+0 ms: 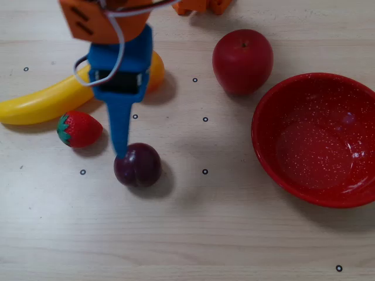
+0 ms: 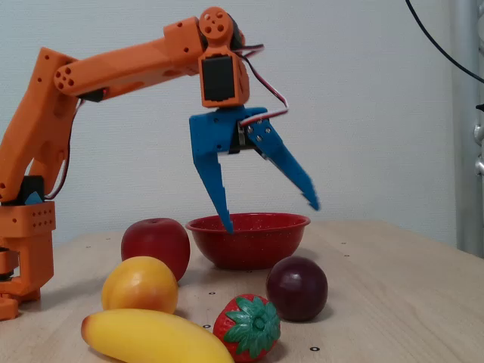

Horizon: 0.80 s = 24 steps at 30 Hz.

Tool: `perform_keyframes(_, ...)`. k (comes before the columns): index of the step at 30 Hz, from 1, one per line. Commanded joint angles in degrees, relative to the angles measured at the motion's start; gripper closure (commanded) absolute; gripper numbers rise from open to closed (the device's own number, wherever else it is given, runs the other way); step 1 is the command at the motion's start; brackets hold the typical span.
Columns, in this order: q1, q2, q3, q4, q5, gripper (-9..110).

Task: Put plum in the red bowl.

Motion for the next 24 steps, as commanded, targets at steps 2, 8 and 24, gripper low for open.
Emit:
perform_keyframes(2, -0.7, -0.1, -8.1, 0.4, 1.6, 50)
perform_keyframes(8, -0.4, -6.3, -13.3, 1.1, 3.4, 45)
perform_keyframes(24, 2.4, -20.4, -25.1, 1.3, 4.8, 41)
